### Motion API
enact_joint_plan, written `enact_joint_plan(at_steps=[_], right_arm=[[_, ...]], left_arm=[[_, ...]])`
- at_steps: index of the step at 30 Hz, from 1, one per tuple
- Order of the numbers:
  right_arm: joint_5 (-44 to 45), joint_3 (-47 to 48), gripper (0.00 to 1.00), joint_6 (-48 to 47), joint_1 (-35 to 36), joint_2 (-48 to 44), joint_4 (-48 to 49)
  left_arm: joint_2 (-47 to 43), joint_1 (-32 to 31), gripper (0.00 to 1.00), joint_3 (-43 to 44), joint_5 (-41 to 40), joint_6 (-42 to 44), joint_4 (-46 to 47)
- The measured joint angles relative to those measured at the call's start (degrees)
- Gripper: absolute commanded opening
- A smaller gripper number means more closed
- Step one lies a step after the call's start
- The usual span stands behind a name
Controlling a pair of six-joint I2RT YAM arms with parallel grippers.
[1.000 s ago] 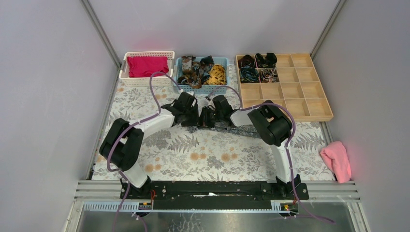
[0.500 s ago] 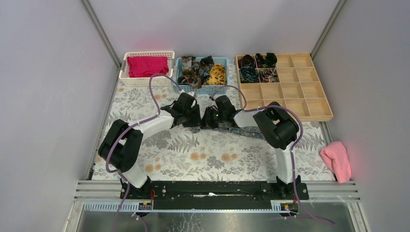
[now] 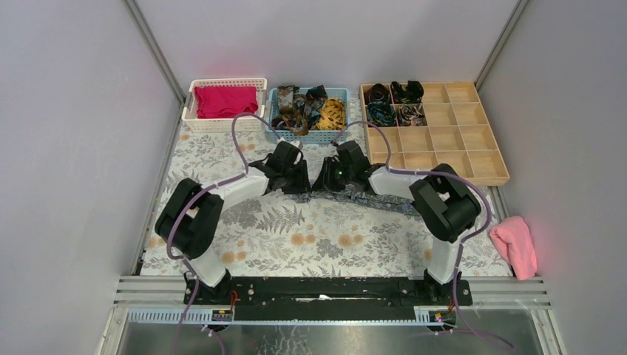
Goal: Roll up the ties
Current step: Roll the tie at the center of the board.
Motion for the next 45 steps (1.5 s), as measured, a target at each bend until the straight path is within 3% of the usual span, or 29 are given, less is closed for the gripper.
enact_joint_plan(at_steps=[5,20,33,45], right_arm=[[3.9,-1.1,0.25,-2.3,-0.2,-5.0,-1.6],[4.8,-2.5,0.19,-4.6,-0.6,-7.2,-3.4],[-2.9,1.9,0.17,-1.5,-2.6,0.1,-0.3],[-5.3,0.6,0.17,2.6,-2.1,2.7,8.2]], left_arm=[[2.3,0.0,0.44,1.0,1.2,0.0,1.0],[4.5,0.2,0.68,2.6,4.2,-0.3,3.3],[3.1,2.2,0.72,0.0,2.9,0.4,5.9],[-2.8,0.4,0.76,-3.9,11.5,-0.2,8.7]])
